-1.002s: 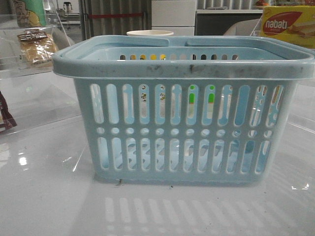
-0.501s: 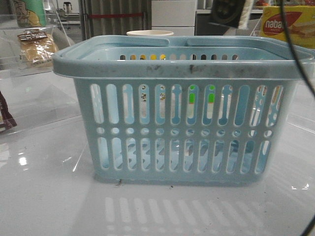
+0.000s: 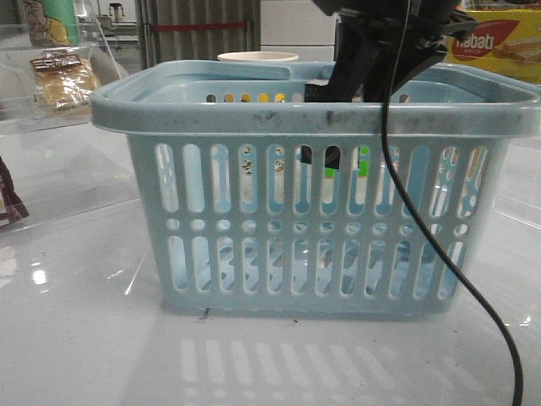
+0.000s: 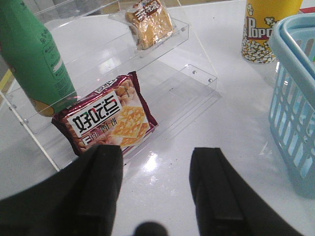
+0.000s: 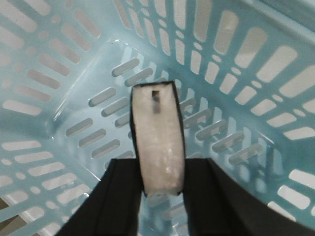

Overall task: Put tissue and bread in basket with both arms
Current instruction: 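Lower the tissue pack into the basket, open the right gripper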

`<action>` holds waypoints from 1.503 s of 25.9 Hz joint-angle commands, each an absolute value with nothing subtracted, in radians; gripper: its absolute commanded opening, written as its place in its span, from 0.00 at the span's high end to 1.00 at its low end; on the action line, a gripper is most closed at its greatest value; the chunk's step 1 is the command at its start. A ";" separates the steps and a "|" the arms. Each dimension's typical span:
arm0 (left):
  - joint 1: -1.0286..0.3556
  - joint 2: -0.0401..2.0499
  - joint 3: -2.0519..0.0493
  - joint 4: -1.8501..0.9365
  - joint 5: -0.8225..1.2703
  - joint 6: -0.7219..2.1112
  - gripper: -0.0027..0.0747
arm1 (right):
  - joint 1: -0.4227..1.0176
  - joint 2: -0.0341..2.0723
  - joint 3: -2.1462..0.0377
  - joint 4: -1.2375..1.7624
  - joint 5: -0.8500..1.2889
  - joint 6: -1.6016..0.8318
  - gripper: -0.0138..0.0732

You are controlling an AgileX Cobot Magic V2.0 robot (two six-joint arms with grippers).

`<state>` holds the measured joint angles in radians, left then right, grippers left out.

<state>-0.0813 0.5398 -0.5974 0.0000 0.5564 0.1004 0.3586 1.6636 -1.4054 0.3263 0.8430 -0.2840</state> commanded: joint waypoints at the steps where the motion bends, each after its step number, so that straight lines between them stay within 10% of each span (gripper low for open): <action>1: -0.080 0.550 -0.632 0.000 0.481 0.091 0.47 | 0.357 1.608 -1.440 0.333 0.781 -0.298 0.26; 28: -0.080 0.550 -0.632 0.000 0.473 0.091 0.47 | 0.357 0.638 -0.866 0.177 0.762 -0.296 0.22; 39: -0.080 0.838 -0.759 0.000 0.445 0.091 0.24 | 0.357 0.537 -0.825 0.177 0.826 -0.296 0.22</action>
